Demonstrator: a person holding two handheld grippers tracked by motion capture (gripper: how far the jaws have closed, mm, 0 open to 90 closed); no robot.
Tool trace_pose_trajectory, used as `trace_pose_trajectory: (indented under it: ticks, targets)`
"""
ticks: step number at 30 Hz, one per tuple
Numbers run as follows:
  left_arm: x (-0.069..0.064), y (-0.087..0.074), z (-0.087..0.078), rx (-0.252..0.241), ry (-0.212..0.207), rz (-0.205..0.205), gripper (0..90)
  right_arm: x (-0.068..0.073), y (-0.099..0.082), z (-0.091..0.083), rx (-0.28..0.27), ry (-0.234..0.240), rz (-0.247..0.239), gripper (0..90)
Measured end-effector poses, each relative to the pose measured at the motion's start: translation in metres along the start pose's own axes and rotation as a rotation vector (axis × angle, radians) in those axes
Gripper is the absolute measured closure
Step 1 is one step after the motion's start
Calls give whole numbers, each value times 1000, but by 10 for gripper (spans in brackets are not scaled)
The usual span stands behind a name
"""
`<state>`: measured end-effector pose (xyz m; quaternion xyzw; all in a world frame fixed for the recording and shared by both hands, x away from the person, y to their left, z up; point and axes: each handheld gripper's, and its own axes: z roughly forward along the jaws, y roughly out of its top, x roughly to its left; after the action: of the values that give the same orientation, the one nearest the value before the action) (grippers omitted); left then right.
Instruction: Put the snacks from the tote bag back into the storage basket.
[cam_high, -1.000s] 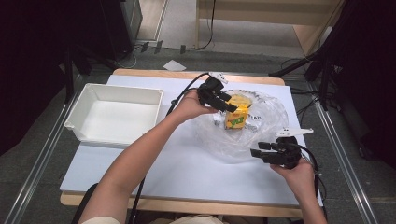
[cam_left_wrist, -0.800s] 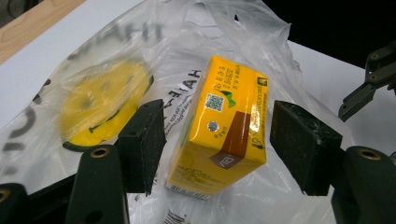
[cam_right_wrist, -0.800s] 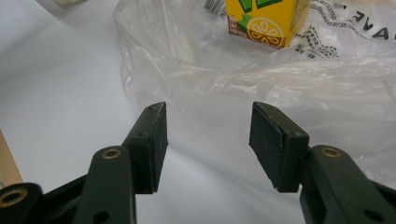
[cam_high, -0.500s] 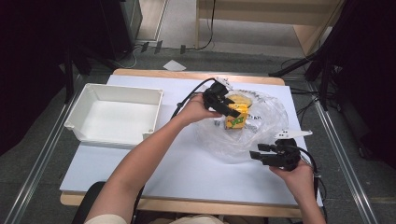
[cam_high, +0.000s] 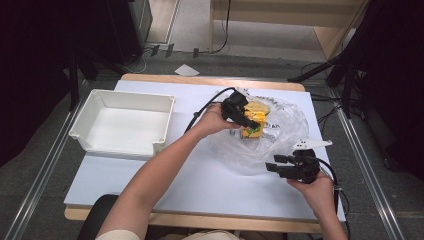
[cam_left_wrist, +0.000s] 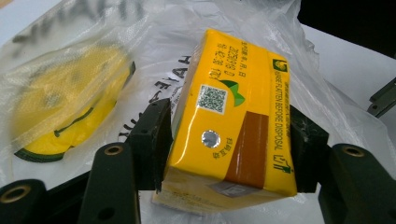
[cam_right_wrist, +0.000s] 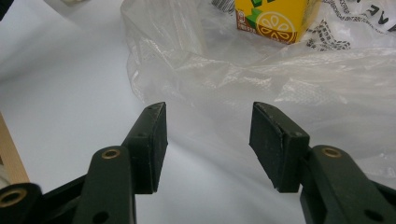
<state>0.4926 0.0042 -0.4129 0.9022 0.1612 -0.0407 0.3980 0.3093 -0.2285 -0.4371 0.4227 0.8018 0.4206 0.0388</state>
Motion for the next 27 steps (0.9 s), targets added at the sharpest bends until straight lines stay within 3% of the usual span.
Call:
trace_pose_trajectory:
  ticks: [11, 23, 27]
  targets:
    - [-7, 5, -2, 52, 55, 39, 504, -2, -1, -1, -5, 6, 0, 480]
    - [-9, 13, -5, 59, 79, 3, 522, -2, -1, -3, -18, 17, 3, 486]
    - [-10, 16, -12, 36, 79, -14, 525, 0, -1, -1, -14, 19, -6, 486]
